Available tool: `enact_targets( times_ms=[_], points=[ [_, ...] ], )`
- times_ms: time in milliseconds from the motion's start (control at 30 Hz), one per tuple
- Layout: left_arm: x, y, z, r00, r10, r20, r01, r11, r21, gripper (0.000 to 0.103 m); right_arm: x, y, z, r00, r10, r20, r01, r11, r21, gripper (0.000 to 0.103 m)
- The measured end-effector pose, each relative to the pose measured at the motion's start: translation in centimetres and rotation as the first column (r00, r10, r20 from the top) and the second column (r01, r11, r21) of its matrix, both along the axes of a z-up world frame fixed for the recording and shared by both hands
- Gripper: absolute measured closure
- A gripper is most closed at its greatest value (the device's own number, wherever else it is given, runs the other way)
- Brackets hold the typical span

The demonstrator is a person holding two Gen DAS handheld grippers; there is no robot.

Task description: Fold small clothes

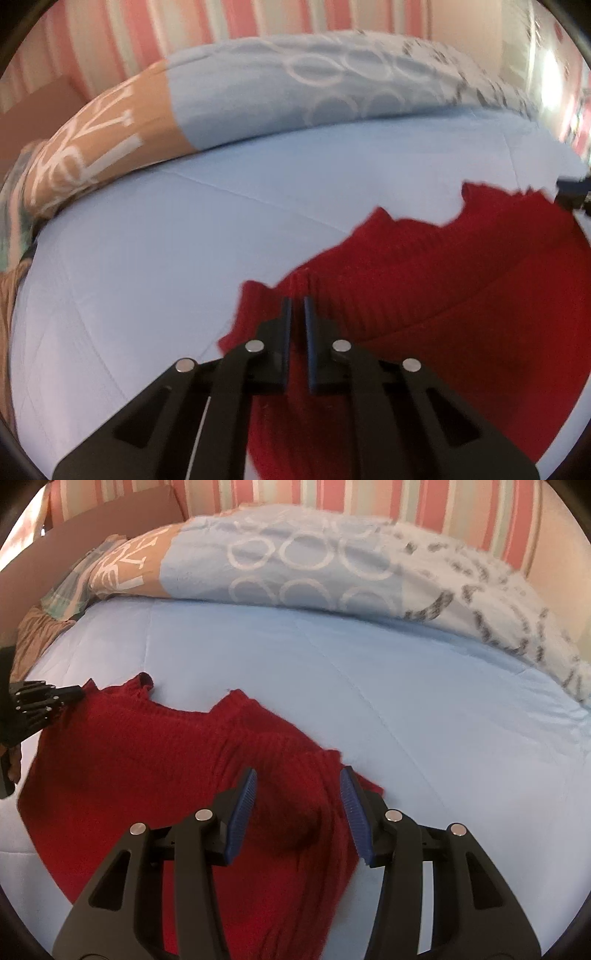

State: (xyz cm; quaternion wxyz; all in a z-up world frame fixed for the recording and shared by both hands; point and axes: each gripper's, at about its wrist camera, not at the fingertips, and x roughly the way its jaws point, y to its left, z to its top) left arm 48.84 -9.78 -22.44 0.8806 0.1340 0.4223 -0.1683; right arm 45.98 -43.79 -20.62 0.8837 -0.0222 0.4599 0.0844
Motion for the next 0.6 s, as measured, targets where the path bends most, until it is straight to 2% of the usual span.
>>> enact_targets(
  times_ms=[67, 133, 200, 300, 367, 433, 467, 533, 600],
  points=[
    [0.0, 0.3, -0.4, 1.0, 0.003, -0.02, -0.003, 1.0, 0.002, 0.096, 1.2, 0.6, -1.6, 0.996, 0.012, -0.093, -0.014, 1.0, -0.021, 0.057],
    [-0.2, -0.3, -1.2, 1.0, -0.018, -0.014, 0.019, 0.999, 0.051, 0.096, 1.6, 1.4, -3.2, 0.988, 0.028, -0.153, -0.038, 0.997, -0.063, 0.066],
    [-0.3, -1.1, -1.5, 1.0, -0.026, -0.002, 0.026, 0.997, 0.077, 0.096, 1.2, 2.1, -3.4, 0.993, 0.036, -0.112, -0.047, 0.994, -0.095, 0.08],
    [-0.7, -0.8, -0.6, 0.999, 0.004, 0.048, -0.007, 0.998, 0.058, 0.096, -0.2, 2.0, -2.2, 1.0, -0.014, -0.005, 0.014, 0.994, -0.107, 0.085],
    [-1.2, -0.3, 0.7, 0.994, 0.032, 0.103, -0.035, 0.999, 0.032, 0.096, -1.8, 0.9, -0.5, 0.986, -0.105, 0.132, 0.115, 0.991, -0.074, 0.09],
    [-1.3, -0.2, 1.4, 0.989, 0.04, 0.14, -0.045, 0.998, 0.033, 0.096, -2.7, -0.7, 0.4, 0.965, -0.179, 0.191, 0.178, 0.984, 0.02, 0.089],
    [-1.2, -0.4, 1.4, 0.988, 0.038, 0.147, -0.045, 0.998, 0.041, 0.096, -2.8, -1.8, 0.5, 0.955, -0.226, 0.19, 0.212, 0.973, 0.087, 0.089],
    [-0.4, -1.1, 0.8, 0.989, 0.029, 0.148, -0.04, 0.997, 0.073, 0.096, -2.1, -2.7, -0.4, 0.954, -0.264, 0.14, 0.248, 0.961, 0.125, 0.089],
    [0.7, -1.6, -0.9, 0.992, 0.034, 0.118, -0.048, 0.992, 0.12, 0.094, -0.6, -3.8, -2.8, 0.953, -0.303, 0.026, 0.296, 0.943, 0.152, 0.084]
  ],
)
